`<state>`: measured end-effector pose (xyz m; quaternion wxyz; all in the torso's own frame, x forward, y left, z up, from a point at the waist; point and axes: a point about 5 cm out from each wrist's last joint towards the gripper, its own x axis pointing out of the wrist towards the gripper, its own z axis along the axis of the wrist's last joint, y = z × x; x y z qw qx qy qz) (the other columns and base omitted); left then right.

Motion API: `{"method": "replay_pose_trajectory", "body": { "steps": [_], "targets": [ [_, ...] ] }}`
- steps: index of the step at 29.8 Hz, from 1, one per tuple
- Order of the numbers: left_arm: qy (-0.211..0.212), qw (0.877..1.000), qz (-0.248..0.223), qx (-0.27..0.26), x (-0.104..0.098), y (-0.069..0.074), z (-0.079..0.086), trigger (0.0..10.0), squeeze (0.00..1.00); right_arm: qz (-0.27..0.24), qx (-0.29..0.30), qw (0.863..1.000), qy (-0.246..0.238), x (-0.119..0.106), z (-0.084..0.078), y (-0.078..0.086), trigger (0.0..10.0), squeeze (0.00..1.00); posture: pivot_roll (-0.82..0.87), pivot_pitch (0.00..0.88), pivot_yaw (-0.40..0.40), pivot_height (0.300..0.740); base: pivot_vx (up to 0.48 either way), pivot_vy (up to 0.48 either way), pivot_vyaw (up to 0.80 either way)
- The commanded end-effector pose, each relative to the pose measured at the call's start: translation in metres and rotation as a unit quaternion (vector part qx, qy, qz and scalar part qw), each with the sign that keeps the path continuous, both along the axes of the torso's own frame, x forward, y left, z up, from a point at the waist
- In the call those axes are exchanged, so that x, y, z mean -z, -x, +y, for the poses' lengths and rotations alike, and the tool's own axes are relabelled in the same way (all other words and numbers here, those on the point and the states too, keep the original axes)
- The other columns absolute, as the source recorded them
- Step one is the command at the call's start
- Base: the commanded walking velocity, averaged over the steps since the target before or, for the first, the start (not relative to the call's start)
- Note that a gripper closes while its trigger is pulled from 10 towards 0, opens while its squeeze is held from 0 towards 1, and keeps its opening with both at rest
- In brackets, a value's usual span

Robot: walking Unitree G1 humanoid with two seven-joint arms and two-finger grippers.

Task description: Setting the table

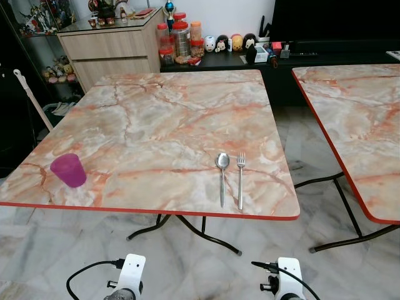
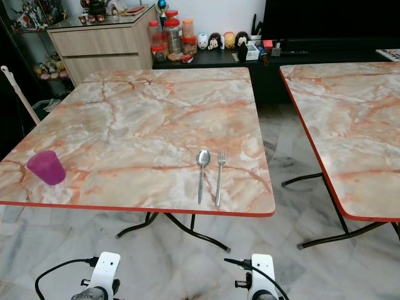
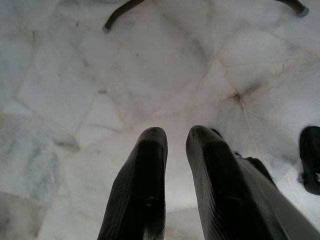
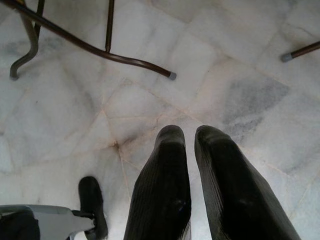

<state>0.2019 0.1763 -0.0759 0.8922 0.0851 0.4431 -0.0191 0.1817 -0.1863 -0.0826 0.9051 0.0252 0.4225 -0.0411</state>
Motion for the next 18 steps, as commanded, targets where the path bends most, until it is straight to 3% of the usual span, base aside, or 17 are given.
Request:
{"method": "replay_pose_trajectory", "body": {
  "steps": [1,9,18],
  "targets": [
    [-0.009,1.0,0.005,-0.006,0.0013,0.0031,0.0049,10.0,0.0,-0.01,0.009,1.0,-0.009,-0.0018,0.0037,-0.0042,10.0,0.0,-0.08,0.0,0.075,0.74,0.0,0.289,-0.41],
    [-0.013,1.0,0.012,-0.015,0.0035,0.0083,0.0094,10.0,0.0,-0.009,0.004,1.0,-0.006,-0.0012,0.0061,-0.0034,10.0,0.0,-0.07,0.0,0.082,0.74,0.0,0.292,0.0],
    [-0.018,1.0,0.01,-0.01,0.0024,0.0069,0.012,10.0,0.0,-0.009,0.004,1.0,-0.013,-0.0015,0.0127,-0.0058,10.0,0.0,-0.06,0.0,0.095,0.74,0.0,0.475,0.0]
  ]
}}
